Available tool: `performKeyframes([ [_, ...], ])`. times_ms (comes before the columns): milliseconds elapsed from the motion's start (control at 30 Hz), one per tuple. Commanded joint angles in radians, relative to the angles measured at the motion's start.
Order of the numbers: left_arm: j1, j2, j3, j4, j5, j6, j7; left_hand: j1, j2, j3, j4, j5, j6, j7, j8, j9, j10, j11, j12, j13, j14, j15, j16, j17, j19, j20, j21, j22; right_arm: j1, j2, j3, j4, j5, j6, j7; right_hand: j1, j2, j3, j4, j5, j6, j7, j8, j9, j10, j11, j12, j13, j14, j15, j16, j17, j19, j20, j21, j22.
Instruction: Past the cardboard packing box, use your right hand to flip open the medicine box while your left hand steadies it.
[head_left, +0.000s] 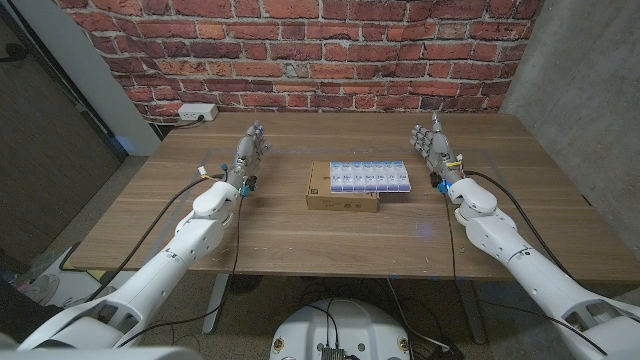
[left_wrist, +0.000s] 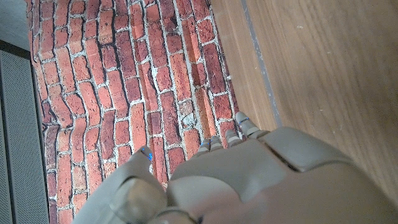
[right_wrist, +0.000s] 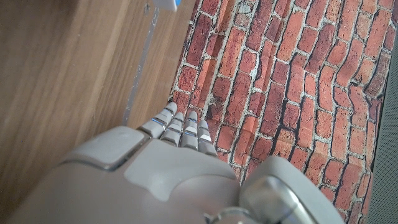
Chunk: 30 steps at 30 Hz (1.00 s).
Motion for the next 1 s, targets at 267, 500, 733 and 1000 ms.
performKeyframes([
  [267,0.021,-0.127,-0.159,-0.004,0.129,0.081,-0.105,0.000,0.055,0.007,-0.005,0.009,-0.202,-0.001,0.014,0.002,-0.208,0.008,0.019,0.003,-0.192,-0.013,0.014,0.001,-0.119,-0.024,0.013,0.002,-0.089,0.126,0.212,-0.135,-0.229,-0.225,0.080,0.048,0.014,0.013,-0.017,0.015,0.009,0.012,0.010,0.005,0.033,0.021,0.014,0.004,0.028,0.047,0.011,0.005,0.026,0.032,0.014,0.000],
  [500,0.017,-0.156,-0.187,0.007,0.161,0.094,-0.133,0.001,0.052,0.007,-0.007,0.009,-0.195,-0.001,0.015,0.002,-0.198,0.016,0.020,0.003,-0.183,-0.004,0.014,0.001,-0.112,-0.014,0.014,0.001,-0.115,0.124,0.248,-0.207,-0.260,-0.355,0.122,0.163,0.046,0.066,-0.085,0.002,0.013,0.030,0.017,0.007,0.040,0.037,0.018,0.005,0.067,0.062,0.018,0.006,0.068,0.048,0.027,-0.001],
  [733,0.010,-0.177,-0.205,0.016,0.183,0.105,-0.153,0.003,0.051,0.007,-0.008,0.010,-0.190,-0.002,0.014,0.002,-0.194,0.018,0.020,0.003,-0.179,-0.002,0.012,0.001,-0.110,-0.010,0.014,0.000,-0.129,0.111,0.265,-0.249,-0.281,-0.442,0.174,0.233,0.037,0.088,-0.137,-0.033,0.073,0.055,0.031,0.010,0.107,0.070,0.039,0.008,0.165,0.060,0.031,0.008,0.150,0.046,0.053,0.003],
  [1000,-0.001,-0.193,-0.216,0.029,0.204,0.109,-0.176,0.003,0.050,0.007,-0.009,0.011,-0.187,-0.001,0.013,0.002,-0.192,0.024,0.018,0.004,-0.179,0.001,0.010,0.002,-0.110,-0.007,0.012,0.000,-0.134,0.083,0.271,-0.285,-0.309,-0.531,0.219,0.230,0.033,0.085,-0.146,-0.066,0.205,0.073,0.053,0.013,0.261,0.089,0.079,0.012,0.332,0.062,0.051,0.016,0.273,0.064,0.093,0.007],
])
